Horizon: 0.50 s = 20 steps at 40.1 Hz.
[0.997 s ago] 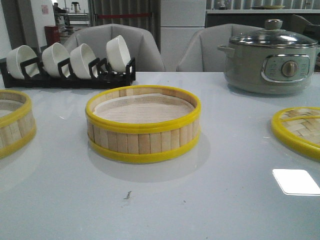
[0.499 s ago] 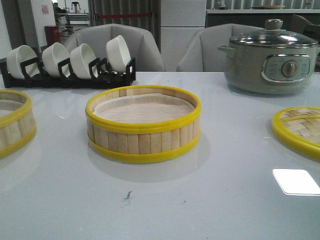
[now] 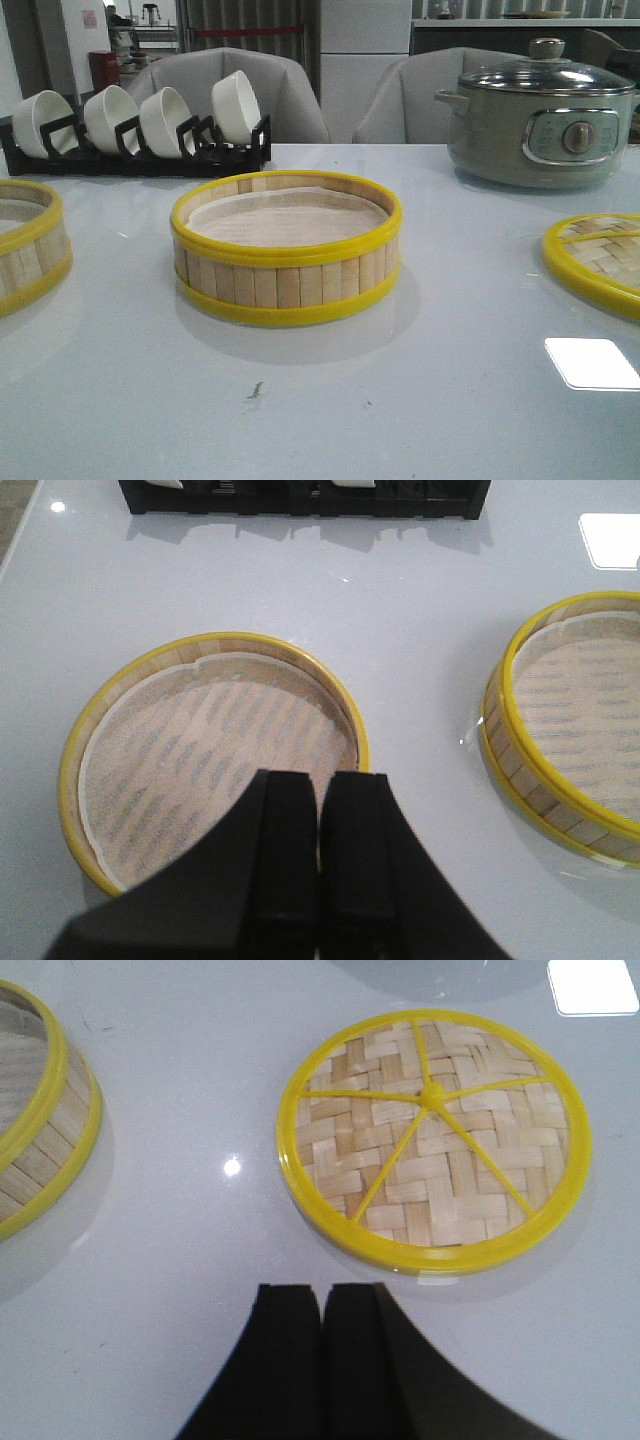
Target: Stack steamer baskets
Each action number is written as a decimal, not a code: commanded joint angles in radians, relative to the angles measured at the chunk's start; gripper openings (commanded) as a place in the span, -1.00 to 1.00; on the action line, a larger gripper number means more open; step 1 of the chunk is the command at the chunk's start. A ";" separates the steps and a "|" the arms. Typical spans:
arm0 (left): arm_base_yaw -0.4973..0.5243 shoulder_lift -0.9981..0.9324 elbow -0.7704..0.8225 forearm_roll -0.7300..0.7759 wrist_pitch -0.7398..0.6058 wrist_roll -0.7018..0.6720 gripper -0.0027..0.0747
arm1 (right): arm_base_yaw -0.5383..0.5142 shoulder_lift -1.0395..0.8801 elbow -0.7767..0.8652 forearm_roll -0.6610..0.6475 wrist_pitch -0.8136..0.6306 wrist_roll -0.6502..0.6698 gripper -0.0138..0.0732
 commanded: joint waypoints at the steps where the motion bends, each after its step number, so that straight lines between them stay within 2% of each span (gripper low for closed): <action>1: -0.007 -0.017 -0.029 0.000 -0.057 -0.003 -0.71 | 0.000 0.012 -0.038 -0.010 -0.107 0.000 -0.55; 11: -0.007 -0.017 -0.029 -0.020 -0.034 -0.003 -0.71 | 0.000 0.012 -0.038 -0.014 -0.255 0.000 -0.55; 20: -0.007 -0.017 -0.029 -0.026 -0.020 -0.005 -0.71 | 0.000 0.012 -0.038 -0.014 -0.229 0.000 -0.53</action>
